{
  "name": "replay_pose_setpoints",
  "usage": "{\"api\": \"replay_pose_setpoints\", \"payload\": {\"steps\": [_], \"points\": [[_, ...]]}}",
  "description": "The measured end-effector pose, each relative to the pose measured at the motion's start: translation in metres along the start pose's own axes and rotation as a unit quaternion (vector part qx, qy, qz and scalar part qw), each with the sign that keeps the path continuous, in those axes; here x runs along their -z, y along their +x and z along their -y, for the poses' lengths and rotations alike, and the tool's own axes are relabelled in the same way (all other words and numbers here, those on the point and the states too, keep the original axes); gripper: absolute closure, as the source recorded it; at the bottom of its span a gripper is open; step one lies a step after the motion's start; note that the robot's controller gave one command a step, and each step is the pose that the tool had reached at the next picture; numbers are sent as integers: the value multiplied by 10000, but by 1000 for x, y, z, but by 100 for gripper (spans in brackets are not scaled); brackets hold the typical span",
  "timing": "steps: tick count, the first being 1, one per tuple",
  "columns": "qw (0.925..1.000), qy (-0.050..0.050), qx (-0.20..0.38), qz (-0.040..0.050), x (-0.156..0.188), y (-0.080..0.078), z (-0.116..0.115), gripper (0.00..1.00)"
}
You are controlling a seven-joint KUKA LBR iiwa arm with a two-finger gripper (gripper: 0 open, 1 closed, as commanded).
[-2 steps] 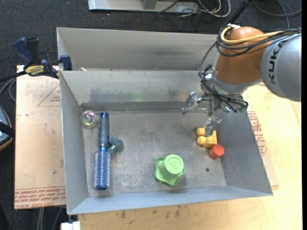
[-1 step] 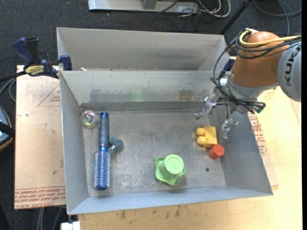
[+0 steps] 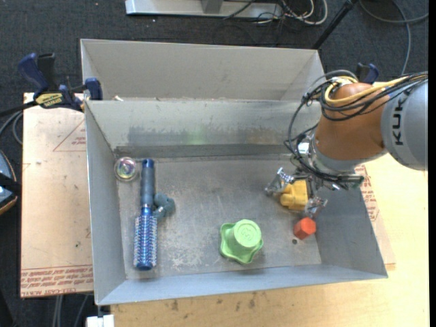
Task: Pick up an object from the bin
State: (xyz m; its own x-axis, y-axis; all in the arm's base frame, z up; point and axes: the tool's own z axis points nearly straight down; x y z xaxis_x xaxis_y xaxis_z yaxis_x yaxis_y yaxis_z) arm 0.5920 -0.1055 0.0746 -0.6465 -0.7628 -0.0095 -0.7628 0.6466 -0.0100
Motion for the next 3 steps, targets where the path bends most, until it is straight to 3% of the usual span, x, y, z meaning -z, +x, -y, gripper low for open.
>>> {"api": "replay_pose_setpoints", "payload": {"steps": [1, 2, 3], "points": [[9711, -112, 2382, 71, -1, -14, 26, 0], [9712, -56, 2382, 49, 1, -11, 30, 100], [9681, -9, 2507, -8, 149, -5, 33, 100]]}}
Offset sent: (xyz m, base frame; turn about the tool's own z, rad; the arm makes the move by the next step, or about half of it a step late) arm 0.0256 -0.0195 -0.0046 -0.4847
